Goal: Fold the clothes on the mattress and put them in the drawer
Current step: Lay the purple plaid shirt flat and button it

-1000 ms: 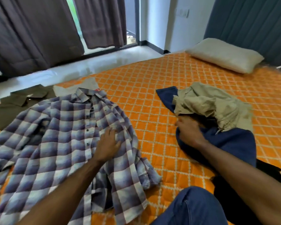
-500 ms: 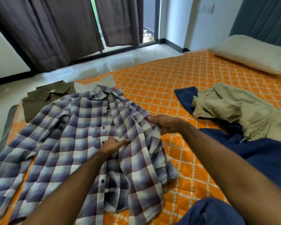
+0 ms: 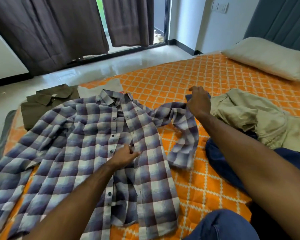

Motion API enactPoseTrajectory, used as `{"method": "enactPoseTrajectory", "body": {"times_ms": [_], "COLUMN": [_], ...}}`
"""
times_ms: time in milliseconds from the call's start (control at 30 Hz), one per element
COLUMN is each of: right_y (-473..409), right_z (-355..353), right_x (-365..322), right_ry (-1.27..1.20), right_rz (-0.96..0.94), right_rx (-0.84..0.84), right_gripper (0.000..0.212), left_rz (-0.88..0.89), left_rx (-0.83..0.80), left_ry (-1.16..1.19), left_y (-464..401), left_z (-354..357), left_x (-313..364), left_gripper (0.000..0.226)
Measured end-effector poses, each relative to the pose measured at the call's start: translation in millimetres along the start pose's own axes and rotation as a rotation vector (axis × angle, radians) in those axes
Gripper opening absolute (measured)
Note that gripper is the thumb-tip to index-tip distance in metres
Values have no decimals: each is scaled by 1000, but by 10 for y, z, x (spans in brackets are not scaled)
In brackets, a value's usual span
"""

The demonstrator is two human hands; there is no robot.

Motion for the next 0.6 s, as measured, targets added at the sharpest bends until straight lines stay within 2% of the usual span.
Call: {"method": "enactPoseTrajectory", "body": {"times_ms": [67,133,200,267,333,367,433,500,567,600], "right_y": [304,760,1240,1763,2155,2315,2516,2564,2490,2471], "right_z": [172,438,570,654,703,708,687,579,471,407], "right_x": [-17,-17,-62,-86,-124,-154,-236,-328,-359,-385], "right_ry": [-45,-69,-99,-245,-379,-424,-562,-759,-902,-986], "right_rz": [-73,-70,17,137,214,214,215,250,336,390], "right_rx": [-171,-379,-521,-636,-735,-776,-783,-702,-653,-692], "right_gripper": [15,21,33,51,75,76,53,29,20,20], "left_rz": [19,40,65,76,72,61,35,-24,-140,-157], "left_rx": [-20,-89,-193,-307,-338,-322,-278,-181,-67,-21], "left_ry": [-100,-108,-50,82,217,272,394,621,859,948], "left_y": [85,225,424,682,856,928,1054,1117,1108,1127], "left_z": [30,91,161,244,312,343,343,221,20,-134], "left_x": [30,6,16,52,90,93,166,348,475,491], "left_gripper": [27,22,21,26,30,33,31,20,9,8]}}
Point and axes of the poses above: each hand's wrist, its own y-axis away from the middle knuckle, its own z-axis out of the palm, x = y × z, the point moved 3 cm from there along -y, towards the middle knuckle, and after that the axes turned 9 degrees about -y, right-handed, at the moved point
